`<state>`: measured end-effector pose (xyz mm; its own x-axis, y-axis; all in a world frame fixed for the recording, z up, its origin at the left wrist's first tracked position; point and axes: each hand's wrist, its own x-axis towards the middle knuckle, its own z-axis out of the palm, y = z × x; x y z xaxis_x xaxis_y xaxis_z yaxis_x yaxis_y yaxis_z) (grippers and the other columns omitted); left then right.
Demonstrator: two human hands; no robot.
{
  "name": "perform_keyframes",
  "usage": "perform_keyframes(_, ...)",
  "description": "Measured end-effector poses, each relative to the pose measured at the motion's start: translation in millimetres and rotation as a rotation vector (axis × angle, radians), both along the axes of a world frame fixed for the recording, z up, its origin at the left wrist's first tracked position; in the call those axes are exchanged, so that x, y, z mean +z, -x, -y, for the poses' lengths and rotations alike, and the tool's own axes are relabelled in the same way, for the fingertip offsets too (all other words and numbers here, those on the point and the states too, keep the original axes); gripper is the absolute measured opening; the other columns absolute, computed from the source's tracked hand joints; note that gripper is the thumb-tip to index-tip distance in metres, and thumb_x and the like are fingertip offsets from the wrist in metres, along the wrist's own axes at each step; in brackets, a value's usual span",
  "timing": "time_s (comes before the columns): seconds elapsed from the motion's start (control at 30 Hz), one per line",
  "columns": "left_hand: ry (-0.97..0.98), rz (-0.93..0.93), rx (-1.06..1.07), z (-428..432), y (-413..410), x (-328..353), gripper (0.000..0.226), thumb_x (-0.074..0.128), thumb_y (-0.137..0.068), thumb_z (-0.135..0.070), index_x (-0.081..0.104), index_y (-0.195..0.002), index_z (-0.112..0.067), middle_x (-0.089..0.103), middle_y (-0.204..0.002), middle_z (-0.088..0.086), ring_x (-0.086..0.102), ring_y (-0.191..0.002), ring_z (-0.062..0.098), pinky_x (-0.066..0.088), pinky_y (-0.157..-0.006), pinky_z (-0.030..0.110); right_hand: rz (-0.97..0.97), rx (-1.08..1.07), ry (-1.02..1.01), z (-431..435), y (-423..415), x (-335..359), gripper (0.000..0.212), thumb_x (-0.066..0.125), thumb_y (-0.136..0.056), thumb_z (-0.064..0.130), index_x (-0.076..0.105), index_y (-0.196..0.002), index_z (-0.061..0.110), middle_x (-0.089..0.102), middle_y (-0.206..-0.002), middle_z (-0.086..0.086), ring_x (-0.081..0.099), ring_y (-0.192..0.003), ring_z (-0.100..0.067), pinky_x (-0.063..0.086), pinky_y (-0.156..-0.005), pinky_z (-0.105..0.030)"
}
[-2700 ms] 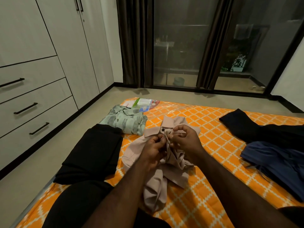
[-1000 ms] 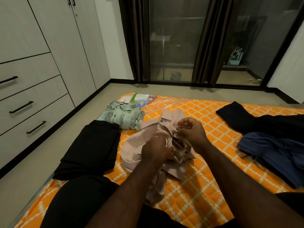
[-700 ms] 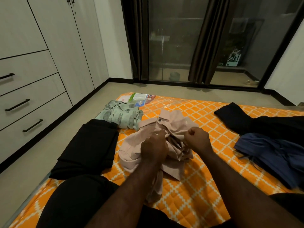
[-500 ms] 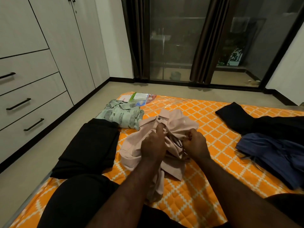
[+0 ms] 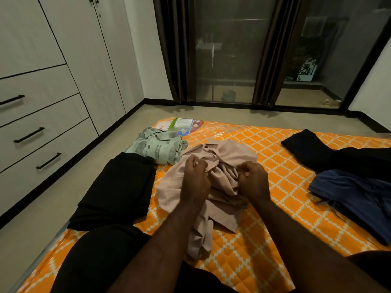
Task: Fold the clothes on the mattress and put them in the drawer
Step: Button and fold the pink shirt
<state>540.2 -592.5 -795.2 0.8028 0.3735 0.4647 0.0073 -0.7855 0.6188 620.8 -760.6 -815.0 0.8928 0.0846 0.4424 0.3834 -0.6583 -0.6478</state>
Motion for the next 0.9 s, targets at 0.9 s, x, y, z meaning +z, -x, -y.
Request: perform_keyframes(0.9,0.223,0.092,-0.026,1,2,19,0.030,0.061,-0.090,-0.008,0.072,-0.114,-0.021,0.075,-0.104,-0.002,0.068,-0.092,0.013,0.054,-0.078,0.029,-0.016,0.165,0.503,-51,40,129,0.019,0.059,-0.098,0.025,0.044,-0.096,0.014,0.044,-0.094,-0.006,0.047,-0.080,-0.025,0.034,-0.066,-0.034)
